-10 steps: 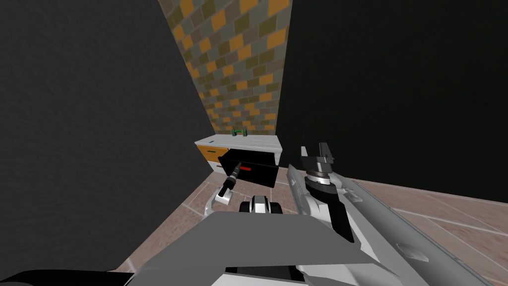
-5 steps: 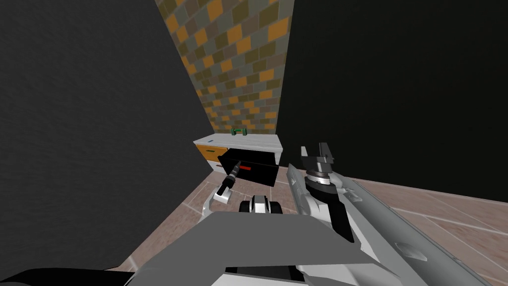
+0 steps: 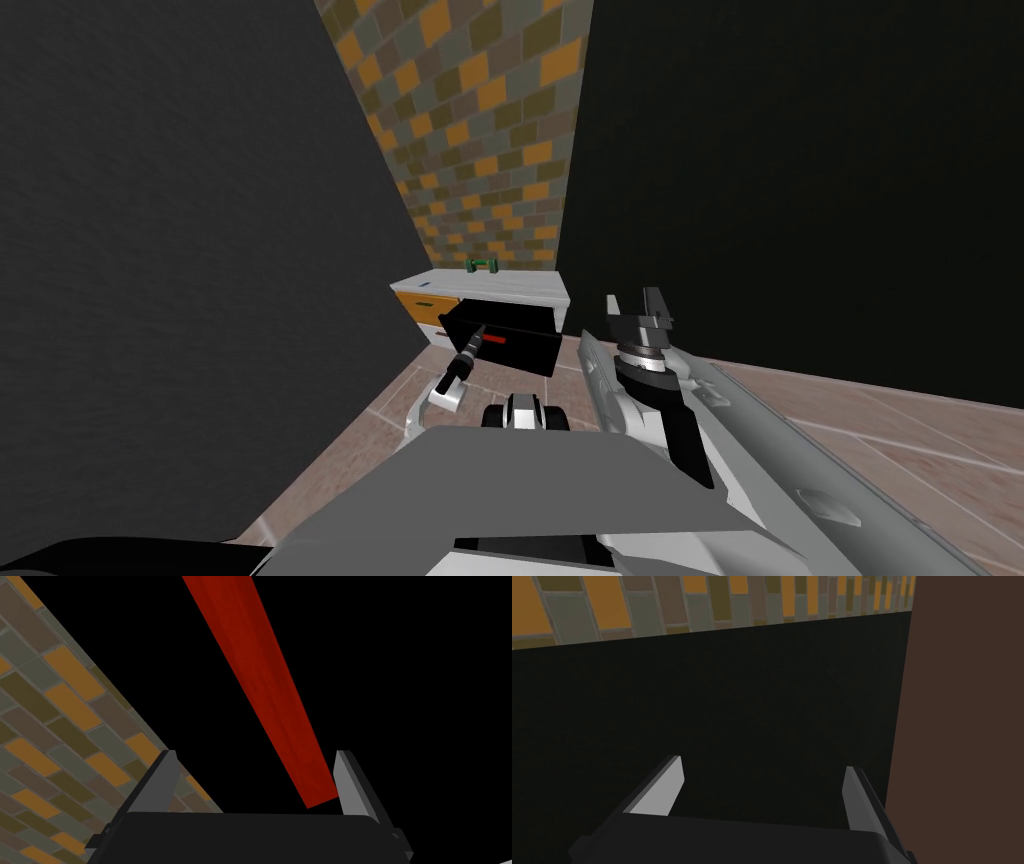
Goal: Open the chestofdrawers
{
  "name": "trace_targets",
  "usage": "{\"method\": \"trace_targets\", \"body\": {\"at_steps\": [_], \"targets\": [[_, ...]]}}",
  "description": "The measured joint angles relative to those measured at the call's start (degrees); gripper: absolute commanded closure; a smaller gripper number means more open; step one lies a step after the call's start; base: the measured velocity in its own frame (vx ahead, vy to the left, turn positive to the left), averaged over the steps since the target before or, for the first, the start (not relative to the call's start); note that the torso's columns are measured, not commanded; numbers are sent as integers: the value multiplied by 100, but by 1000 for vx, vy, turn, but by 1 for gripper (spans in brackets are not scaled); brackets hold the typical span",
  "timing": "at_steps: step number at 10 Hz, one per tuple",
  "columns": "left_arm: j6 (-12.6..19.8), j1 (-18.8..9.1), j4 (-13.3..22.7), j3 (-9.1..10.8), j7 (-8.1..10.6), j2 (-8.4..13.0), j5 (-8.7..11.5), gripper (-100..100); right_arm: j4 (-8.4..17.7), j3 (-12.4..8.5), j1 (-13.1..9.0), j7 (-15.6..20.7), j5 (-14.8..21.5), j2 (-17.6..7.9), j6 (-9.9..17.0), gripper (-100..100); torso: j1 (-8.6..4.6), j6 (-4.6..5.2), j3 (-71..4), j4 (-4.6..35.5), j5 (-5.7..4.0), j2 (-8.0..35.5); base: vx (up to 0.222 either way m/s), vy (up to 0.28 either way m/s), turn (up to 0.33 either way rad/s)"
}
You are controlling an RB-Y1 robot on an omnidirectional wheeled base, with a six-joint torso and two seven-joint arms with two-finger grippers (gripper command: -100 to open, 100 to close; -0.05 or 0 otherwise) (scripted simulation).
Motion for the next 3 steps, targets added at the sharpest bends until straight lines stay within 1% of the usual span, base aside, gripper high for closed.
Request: {"method": "trace_targets", "body": {"at_steps": [3], "targets": [[6, 13, 18, -5, 7, -1, 5, 0, 0, 0, 0, 0, 0, 0, 0, 0, 5, 2, -6, -11, 6, -14, 0, 0, 0]]}}
